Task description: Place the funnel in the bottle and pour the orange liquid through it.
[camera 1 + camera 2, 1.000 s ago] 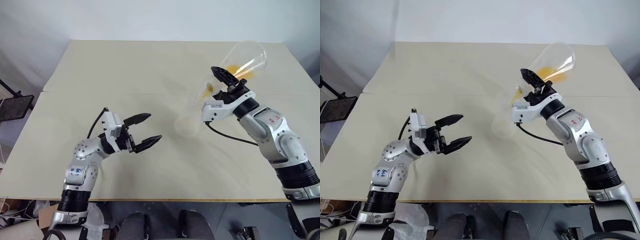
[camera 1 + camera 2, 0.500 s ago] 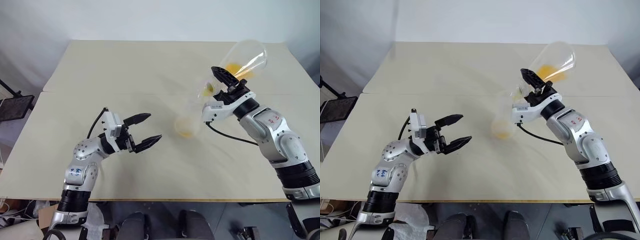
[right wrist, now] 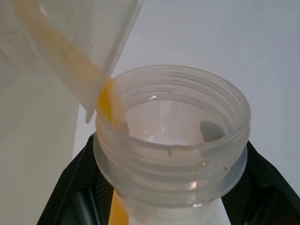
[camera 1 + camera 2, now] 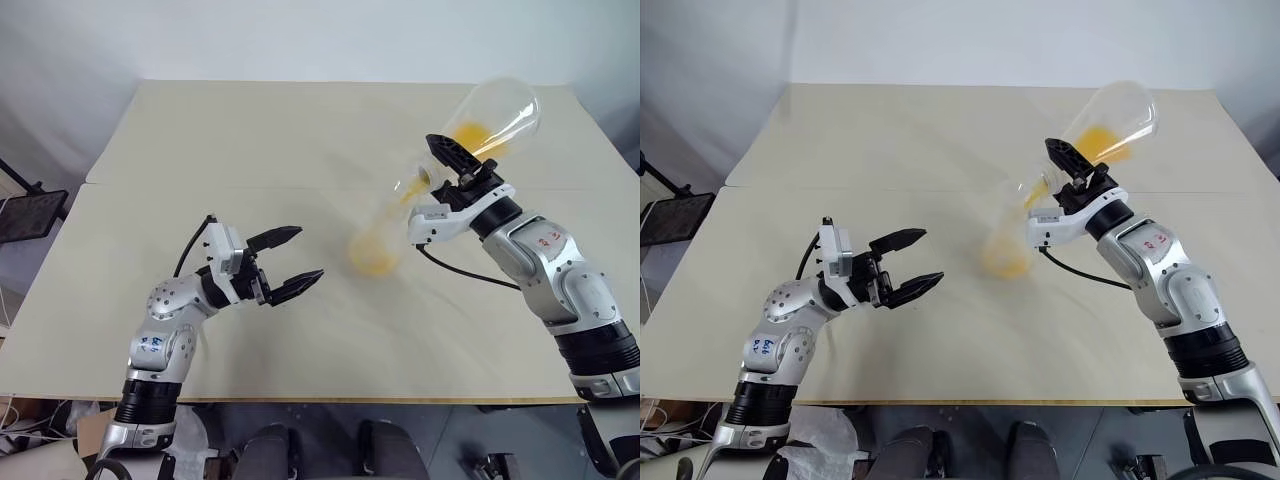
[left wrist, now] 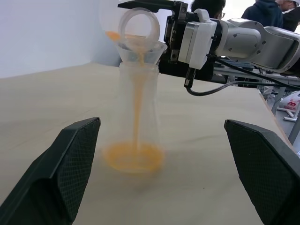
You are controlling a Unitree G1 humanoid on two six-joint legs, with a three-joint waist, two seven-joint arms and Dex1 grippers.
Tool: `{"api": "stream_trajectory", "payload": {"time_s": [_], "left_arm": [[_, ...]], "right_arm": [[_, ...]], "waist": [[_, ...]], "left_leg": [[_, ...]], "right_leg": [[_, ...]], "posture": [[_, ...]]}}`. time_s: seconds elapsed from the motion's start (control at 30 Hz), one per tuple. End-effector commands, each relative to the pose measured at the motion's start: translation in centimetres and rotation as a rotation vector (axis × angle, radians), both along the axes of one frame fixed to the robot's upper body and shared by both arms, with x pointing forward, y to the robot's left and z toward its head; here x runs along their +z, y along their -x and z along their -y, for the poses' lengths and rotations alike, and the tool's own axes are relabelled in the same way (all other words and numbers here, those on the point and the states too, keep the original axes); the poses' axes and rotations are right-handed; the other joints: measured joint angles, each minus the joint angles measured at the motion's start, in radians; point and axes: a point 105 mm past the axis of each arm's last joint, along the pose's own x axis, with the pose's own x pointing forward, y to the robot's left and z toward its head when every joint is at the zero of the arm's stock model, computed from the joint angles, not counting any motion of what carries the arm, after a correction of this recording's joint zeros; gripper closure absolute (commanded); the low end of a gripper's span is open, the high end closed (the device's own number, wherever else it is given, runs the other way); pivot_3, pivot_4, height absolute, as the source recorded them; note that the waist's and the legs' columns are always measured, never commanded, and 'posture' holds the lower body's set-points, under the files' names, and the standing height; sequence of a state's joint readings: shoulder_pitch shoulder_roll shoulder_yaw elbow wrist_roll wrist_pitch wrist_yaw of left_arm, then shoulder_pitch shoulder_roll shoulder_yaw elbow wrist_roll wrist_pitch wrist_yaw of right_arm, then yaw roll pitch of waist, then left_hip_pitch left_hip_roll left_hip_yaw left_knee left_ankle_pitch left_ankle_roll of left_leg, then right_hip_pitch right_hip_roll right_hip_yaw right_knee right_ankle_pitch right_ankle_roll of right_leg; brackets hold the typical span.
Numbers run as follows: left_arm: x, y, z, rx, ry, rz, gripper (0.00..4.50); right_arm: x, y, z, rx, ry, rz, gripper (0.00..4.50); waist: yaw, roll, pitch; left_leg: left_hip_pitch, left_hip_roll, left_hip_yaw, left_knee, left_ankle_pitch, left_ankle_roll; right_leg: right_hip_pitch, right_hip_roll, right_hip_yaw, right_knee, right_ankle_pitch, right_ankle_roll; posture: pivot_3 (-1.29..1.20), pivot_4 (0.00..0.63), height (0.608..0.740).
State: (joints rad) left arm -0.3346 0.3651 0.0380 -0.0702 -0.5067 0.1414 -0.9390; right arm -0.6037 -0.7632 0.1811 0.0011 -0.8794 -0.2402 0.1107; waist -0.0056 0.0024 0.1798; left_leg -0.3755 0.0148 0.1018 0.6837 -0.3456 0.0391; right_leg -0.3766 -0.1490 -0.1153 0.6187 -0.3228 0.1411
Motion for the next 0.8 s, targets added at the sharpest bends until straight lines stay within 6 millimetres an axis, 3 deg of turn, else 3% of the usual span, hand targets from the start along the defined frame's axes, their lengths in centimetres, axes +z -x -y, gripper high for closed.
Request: {"api": "stream_trajectory", "payload": {"time_s": [0.03, 0.8], "left_arm": [[0.7, 0.6, 0.2, -0.009, 0.014, 0.04, 0.0], [0.3, 0.8, 0.6, -0.002, 0.033, 0.026, 0.0]], "right_arm": [[2.2, 0.5, 0.1, 0.012, -0.014, 0.079, 2.01], [3.0, 1.0, -1.1, 0.061, 0.02, 0.117, 2.01]], "waist": [[0.0, 0.0, 0.0], [0.0, 0.0, 0.0]], "left_leg": [[0.0, 0.0, 0.0, 0.0, 0.0, 0.0], [0.0, 0.0, 0.0, 0.0, 0.0, 0.0]], "right_leg": [[0.0, 0.0, 0.0, 0.0, 0.0, 0.0], [0.0, 0.0, 0.0, 0.0, 0.0, 0.0]], "posture": [[0.0, 0.15, 0.74], [0.0, 0.15, 0.74]]}}
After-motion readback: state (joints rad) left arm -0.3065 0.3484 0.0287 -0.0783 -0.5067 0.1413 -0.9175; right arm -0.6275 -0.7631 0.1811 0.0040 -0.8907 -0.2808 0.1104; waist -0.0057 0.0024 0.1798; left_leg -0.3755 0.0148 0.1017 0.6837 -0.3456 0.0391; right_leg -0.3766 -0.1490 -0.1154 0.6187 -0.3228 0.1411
